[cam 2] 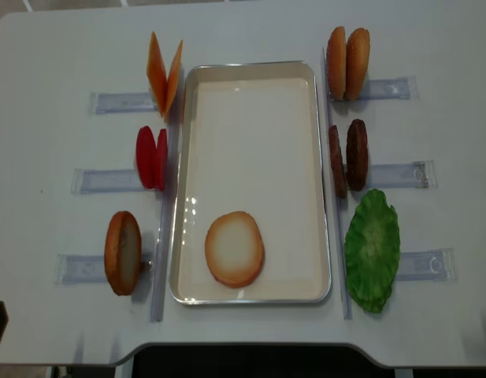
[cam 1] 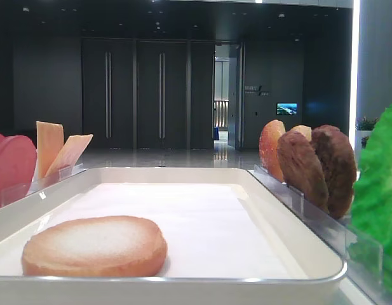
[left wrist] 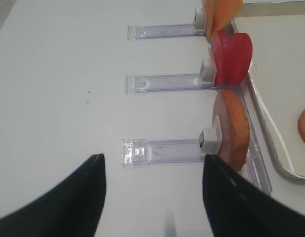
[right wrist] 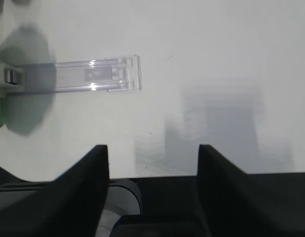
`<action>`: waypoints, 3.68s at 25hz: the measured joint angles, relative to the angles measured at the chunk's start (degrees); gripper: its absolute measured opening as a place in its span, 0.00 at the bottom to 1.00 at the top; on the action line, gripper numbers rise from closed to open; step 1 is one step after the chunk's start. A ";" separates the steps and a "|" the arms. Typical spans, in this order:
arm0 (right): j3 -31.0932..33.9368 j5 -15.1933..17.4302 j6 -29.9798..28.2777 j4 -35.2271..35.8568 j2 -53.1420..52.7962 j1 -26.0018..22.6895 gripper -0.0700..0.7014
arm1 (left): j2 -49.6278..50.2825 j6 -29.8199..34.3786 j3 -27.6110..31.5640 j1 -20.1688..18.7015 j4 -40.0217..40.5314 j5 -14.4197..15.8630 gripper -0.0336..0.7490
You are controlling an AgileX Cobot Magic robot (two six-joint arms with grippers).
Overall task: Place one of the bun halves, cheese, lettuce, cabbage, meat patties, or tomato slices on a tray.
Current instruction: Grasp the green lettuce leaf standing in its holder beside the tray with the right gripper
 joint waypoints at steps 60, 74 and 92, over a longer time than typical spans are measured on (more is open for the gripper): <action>-10.14 -2.34 22.08 9.48 20.95 25.90 0.74 | 0.00 -0.04 0.00 0.00 0.00 -0.01 0.64; -13.34 -9.06 26.91 10.13 27.14 35.00 0.74 | 0.00 -0.04 0.00 0.00 -0.05 -0.01 0.64; -14.56 -12.79 27.16 2.86 34.40 37.27 0.74 | 0.00 -0.04 0.00 0.00 -0.05 -0.01 0.64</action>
